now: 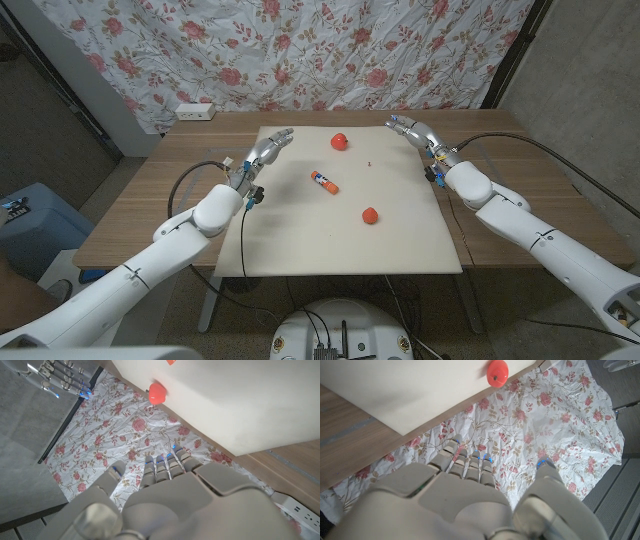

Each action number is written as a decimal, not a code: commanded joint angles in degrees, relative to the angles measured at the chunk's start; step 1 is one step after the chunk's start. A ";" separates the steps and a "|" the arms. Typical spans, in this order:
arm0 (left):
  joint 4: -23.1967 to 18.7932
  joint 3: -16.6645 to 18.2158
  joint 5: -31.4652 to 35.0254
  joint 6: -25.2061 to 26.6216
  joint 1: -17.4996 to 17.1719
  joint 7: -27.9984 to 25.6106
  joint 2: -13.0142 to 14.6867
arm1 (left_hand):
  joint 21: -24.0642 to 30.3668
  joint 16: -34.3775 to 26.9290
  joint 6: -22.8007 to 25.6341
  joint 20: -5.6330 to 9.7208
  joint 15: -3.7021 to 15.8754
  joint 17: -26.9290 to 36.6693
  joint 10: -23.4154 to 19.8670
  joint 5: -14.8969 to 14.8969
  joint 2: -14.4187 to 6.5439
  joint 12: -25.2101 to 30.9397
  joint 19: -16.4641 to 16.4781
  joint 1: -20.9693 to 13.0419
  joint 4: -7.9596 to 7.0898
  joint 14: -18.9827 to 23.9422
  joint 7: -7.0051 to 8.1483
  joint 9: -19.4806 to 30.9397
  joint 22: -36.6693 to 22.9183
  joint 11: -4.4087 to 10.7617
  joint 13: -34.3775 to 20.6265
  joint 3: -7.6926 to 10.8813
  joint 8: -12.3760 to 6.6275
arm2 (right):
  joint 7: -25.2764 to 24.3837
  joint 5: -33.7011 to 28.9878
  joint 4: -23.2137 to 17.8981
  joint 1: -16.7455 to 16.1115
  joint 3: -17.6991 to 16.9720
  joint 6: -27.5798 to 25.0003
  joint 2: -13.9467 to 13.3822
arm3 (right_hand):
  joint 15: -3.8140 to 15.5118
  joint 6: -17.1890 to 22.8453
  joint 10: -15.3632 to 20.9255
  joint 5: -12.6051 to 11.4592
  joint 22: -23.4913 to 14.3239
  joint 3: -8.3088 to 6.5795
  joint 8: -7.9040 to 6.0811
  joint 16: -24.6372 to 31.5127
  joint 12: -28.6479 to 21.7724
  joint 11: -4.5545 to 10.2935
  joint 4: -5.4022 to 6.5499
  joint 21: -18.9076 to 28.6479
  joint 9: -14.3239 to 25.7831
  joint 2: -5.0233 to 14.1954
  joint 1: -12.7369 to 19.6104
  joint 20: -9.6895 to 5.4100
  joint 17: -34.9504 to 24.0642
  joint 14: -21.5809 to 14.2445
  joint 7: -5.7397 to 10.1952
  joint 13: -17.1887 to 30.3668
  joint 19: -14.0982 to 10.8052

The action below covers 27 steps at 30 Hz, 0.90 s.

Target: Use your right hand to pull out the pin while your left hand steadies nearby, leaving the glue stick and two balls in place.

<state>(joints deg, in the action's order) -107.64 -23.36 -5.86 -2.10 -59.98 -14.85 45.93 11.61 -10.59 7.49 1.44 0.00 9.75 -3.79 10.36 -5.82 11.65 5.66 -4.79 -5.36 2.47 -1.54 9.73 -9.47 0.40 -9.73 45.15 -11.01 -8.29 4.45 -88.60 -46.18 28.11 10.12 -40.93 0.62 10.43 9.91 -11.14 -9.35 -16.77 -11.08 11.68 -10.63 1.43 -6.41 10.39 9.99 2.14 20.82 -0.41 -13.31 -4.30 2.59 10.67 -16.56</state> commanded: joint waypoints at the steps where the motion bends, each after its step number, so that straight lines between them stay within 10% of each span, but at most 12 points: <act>1: -4.98 -0.85 8.28 5.03 -1.06 0.30 4.06 | -0.13 0.00 0.23 0.44 0.42 0.18 -0.24 -0.12 -5.57 -0.23 0.40 -0.38 -0.35 0.40 0.70 0.30 -0.29 0.64 -0.25 0.18 0.07 | -0.95 -0.04 1.84 0.42 -0.05 1.39 1.19 | 0.21 0.67 0.20 0.30 -0.13 0.27 -0.02 0.25 -0.44 0.38 -0.11 0.19 0.26 0.34 -0.35 -0.36 -0.09 -0.23 -0.18 0.19 -0.14; 27: -10.20 -6.25 28.42 16.24 -3.01 -1.75 6.16 | -0.61 -0.03 0.60 1.87 1.63 0.58 -0.37 -0.09 -5.06 -0.61 -0.06 1.66 -3.70 0.39 2.10 0.33 -0.31 2.06 -0.28 -0.32 0.44 | -1.27 0.38 3.04 0.73 0.03 1.81 1.95 | 0.36 1.18 0.47 0.31 -0.14 0.66 -0.02 0.66 -0.52 0.49 0.61 0.24 0.24 1.32 -1.84 -0.32 -0.28 -0.35 -0.10 0.20 -0.26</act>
<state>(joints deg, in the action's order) -115.40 -26.92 13.53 8.81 -62.39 -16.09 51.28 11.18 -10.59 7.78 1.96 1.25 10.02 -3.97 10.13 -5.34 11.23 5.76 -3.70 -8.52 2.66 0.22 9.73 -9.47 2.26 -9.73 44.69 -10.58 -9.64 4.44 -86.35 -45.76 28.06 11.70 -39.38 0.62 10.95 10.14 -10.80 -9.35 -16.28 -11.08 11.82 -10.63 1.65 -5.92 10.39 9.99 3.43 19.52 -0.41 -13.47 -4.30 2.68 10.81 -16.56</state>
